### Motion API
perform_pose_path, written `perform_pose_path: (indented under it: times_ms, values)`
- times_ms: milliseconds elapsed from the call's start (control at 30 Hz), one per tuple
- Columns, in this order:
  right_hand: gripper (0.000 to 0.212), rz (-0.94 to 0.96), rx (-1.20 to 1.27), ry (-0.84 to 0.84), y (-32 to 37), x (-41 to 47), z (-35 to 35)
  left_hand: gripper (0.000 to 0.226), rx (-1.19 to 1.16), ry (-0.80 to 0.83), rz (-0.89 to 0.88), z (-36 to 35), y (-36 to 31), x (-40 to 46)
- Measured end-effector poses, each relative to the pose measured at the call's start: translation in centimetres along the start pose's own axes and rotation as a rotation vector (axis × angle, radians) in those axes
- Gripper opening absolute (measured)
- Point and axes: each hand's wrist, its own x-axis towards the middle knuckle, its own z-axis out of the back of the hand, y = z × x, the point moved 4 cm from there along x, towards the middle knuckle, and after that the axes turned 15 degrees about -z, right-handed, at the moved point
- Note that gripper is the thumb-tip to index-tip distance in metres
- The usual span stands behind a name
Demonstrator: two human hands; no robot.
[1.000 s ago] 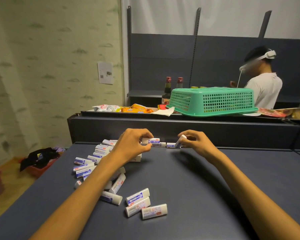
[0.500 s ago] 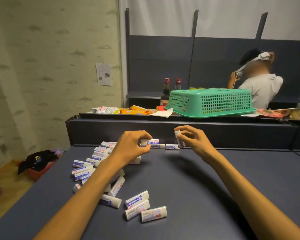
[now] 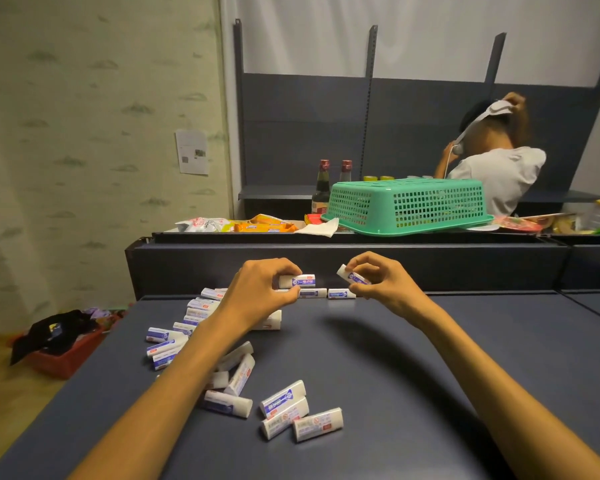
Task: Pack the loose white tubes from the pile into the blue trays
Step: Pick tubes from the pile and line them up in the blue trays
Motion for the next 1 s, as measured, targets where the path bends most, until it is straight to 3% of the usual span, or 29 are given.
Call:
perform_pose_path:
  times_ms: [267, 533, 700, 1000]
  values:
    - [0.032, 0.014, -0.193, -0.113, 0.0, -4.0, 0.9, 0.024, -0.084, 0.004, -0.044, -1.4, -1.6, -0.3]
    - [0.029, 0.073, -0.368, -0.272, -1.6, -11.2, 6.5, 0.024, -0.106, 0.013, -0.161, -5.2, -8.5, 1.3]
    - [0.03, 0.106, -0.433, -0.435, -4.4, -18.1, 13.1, 0.023, -0.129, 0.009, -0.257, -10.0, -15.9, 3.4]
    - [0.03, 0.045, -0.505, -0.519, -9.9, -31.5, 27.1, 0.022, -0.185, 0.029, -0.335, -19.4, -32.0, 7.4]
